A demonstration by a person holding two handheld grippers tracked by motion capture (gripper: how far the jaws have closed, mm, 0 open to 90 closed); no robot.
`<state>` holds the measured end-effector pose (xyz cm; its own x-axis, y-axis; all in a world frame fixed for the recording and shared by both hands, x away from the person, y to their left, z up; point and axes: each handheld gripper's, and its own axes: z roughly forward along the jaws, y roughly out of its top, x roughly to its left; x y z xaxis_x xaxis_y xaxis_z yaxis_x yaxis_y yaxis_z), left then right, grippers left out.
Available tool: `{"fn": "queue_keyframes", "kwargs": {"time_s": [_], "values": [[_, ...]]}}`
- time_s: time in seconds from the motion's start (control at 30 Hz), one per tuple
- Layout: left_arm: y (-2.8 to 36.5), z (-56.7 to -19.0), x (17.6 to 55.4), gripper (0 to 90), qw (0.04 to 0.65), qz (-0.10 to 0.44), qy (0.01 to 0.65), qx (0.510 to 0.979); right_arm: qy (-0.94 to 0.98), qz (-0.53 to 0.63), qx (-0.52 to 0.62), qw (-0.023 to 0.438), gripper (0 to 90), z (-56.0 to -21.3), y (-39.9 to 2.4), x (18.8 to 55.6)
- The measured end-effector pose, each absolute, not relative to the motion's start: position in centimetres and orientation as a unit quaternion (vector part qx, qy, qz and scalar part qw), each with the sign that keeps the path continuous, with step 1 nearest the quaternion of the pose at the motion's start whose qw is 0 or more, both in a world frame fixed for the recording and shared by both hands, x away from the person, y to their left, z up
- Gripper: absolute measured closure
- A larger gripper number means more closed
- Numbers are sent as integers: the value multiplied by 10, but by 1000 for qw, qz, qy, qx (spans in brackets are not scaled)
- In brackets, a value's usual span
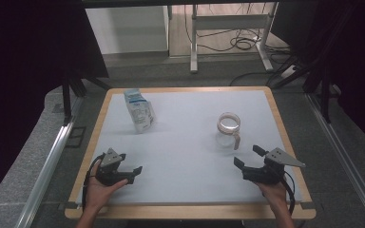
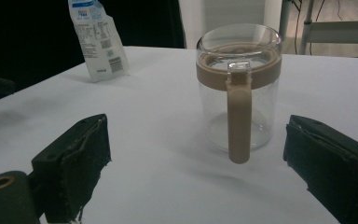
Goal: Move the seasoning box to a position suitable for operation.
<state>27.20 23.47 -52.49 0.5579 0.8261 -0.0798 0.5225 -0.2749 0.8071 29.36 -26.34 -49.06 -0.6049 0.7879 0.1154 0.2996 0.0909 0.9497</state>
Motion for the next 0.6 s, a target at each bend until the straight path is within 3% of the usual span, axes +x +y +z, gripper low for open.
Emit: {"fn": "queue_keyframes", "kwargs": {"time_s": [0.13, 0.33, 0.6], "values": [[234, -523, 280, 160, 432, 170, 433, 773, 691, 564, 405, 202, 88, -495, -266, 292], [225, -515, 286, 161, 431, 175, 431, 774, 685, 563, 409, 214, 88, -491, -266, 286], [214, -512, 266, 160, 425, 185, 446, 766, 687, 559, 417, 202, 122, -495, -276, 278]]}}
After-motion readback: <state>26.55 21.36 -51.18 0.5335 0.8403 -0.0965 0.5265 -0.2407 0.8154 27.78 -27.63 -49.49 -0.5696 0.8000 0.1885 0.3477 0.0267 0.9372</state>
